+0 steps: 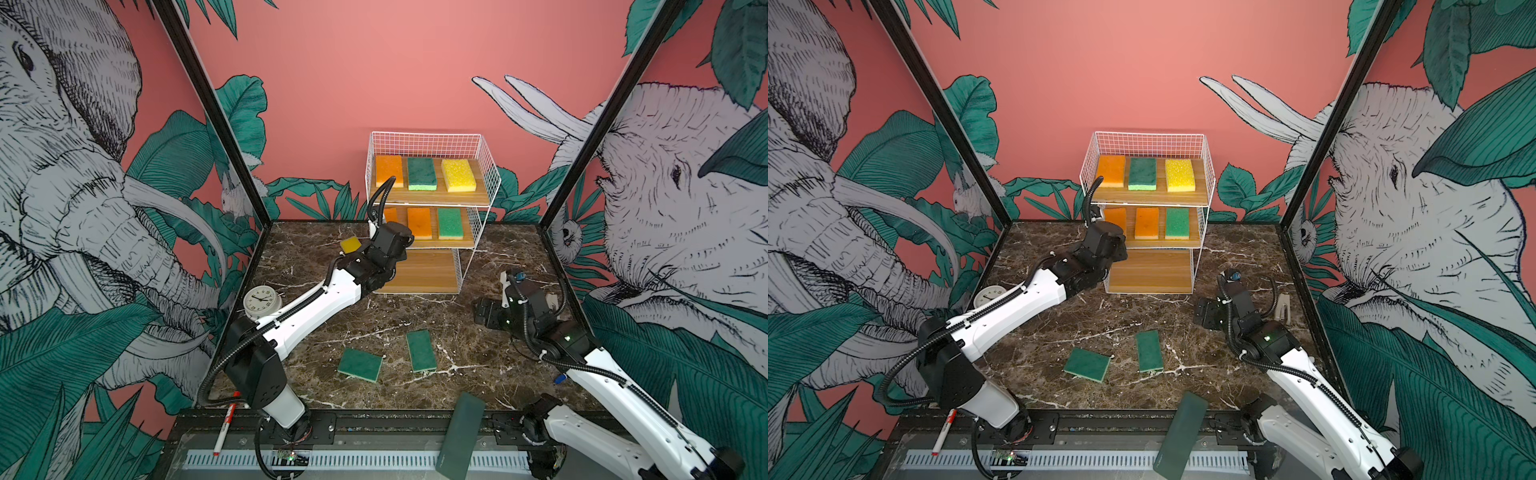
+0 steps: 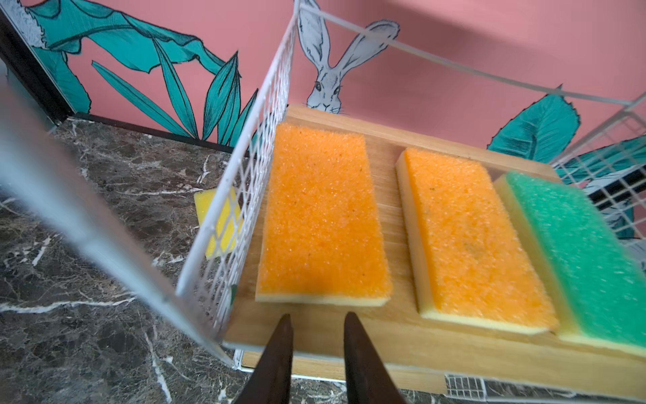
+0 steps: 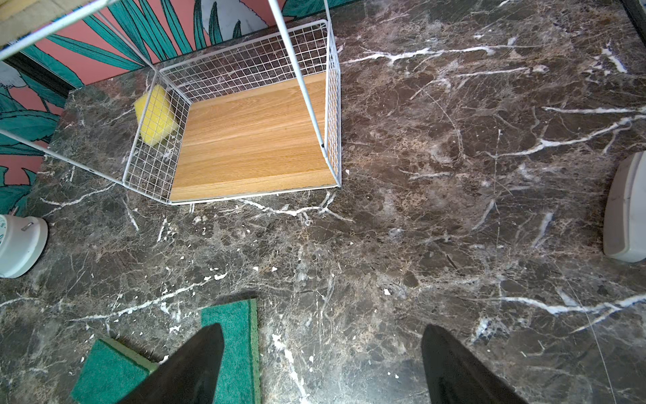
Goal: Arrange cleaning sponges on a shelf
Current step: Move the cleaning sponge to the shelf, then rotate the cleaning sponge at the top-left of the table.
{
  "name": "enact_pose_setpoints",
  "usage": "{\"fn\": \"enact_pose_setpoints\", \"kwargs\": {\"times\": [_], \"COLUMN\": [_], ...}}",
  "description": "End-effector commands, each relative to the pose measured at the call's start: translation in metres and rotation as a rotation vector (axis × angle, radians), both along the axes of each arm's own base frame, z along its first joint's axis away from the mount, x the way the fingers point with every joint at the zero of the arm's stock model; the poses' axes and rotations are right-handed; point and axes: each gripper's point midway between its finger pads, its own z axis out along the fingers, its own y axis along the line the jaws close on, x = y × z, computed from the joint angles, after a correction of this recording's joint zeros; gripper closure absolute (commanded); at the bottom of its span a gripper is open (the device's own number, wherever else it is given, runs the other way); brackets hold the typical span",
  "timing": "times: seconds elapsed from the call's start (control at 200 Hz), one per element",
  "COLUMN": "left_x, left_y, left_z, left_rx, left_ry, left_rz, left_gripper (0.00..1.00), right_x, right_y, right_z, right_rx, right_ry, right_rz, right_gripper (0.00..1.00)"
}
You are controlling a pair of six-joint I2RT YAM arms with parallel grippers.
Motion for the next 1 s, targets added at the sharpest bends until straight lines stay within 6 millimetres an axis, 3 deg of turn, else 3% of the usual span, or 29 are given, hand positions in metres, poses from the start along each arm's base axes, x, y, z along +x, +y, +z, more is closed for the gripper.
{"fn": "enact_pose_setpoints", "kwargs": {"times": [0.0,0.2,0.31,0.585,0.765,0.995], "left_x": [-0.023,-0.063,-0.084,-0.109,-0.100,-0.064], "left_y": [0.012,0.031,0.050,0.108,0.154,0.170], "left_z": [0.025,0.017,0.011,-0.020,-0.061,-0.097], "left_rx": [-0.020,0.004,0.038,0.177,0.045,0.060], "left_ry": [-0.037,0.020,0.063,0.176,0.283,0.396], "left_rz": [-0.013,-0.072,-0.091,-0.044,0.032,0.051], "left_gripper": [0.69,0.71,0.57,0.42,0.40,0.33], "right_x": [-0.002,-0.003,-0.005,-0.008,-0.002,0.016], "right_y": [-0.008,-0.013,-0.015,-0.017,-0.018,-0.019], "right_z": [-0.003,-0.012,-0.013,-0.026,-0.032,-0.026], "right_rx": [-0.010,-0.050,-0.071,-0.081,-0.109,-0.151], "right_ry": [0.000,0.028,0.051,0.118,0.153,0.169], "right_rz": [-0.034,-0.043,-0.041,-0.068,-0.085,-0.106], "right_gripper": [0.09,0.09,0.09,0.07,0.07,0.07]}}
